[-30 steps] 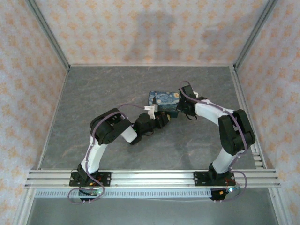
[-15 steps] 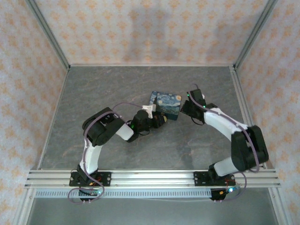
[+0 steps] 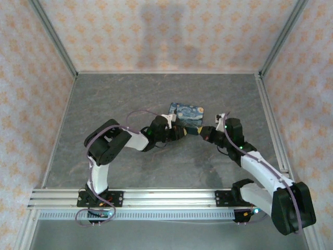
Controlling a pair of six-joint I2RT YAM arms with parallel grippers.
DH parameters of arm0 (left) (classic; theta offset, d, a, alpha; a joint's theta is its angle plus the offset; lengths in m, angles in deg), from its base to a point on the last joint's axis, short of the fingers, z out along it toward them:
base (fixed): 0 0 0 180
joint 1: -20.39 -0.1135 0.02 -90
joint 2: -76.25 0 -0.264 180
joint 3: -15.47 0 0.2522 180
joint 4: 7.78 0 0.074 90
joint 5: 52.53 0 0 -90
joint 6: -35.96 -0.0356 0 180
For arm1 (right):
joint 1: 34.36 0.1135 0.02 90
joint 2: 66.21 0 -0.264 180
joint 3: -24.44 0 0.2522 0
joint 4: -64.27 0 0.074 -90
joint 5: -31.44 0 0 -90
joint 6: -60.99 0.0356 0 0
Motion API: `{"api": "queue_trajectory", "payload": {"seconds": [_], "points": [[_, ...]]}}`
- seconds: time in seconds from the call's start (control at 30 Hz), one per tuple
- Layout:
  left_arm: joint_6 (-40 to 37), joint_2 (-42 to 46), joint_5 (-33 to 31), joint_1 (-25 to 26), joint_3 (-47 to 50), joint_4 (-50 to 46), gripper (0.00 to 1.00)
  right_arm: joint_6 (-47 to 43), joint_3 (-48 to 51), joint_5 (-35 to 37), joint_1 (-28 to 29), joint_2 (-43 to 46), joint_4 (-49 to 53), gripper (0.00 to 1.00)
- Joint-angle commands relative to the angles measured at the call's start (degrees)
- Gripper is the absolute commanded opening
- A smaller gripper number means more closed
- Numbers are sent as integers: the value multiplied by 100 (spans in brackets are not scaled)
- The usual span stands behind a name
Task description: Unlock a padlock with a key
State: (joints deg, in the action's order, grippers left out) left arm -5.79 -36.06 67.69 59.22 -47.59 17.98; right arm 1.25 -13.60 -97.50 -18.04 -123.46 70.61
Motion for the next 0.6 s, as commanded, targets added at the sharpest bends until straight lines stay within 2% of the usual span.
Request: {"api": "queue_trajectory", "payload": {"seconds": [0.0,0.17,0.4,0.57], "points": [[171,254,186,-85,-256,-185,0,291,244,-786,-38,140,-1115,0],[432,254,324,-103,-413,-78,0,361,558,-1043,-45,42,-1598,0],[641,254,343,-130,-434,80,0,415,661,-588,-62,-249,-1613,0],[855,254,360,-142,-454,258,0,712,790,-430,-59,-673,-2166,0]]}}
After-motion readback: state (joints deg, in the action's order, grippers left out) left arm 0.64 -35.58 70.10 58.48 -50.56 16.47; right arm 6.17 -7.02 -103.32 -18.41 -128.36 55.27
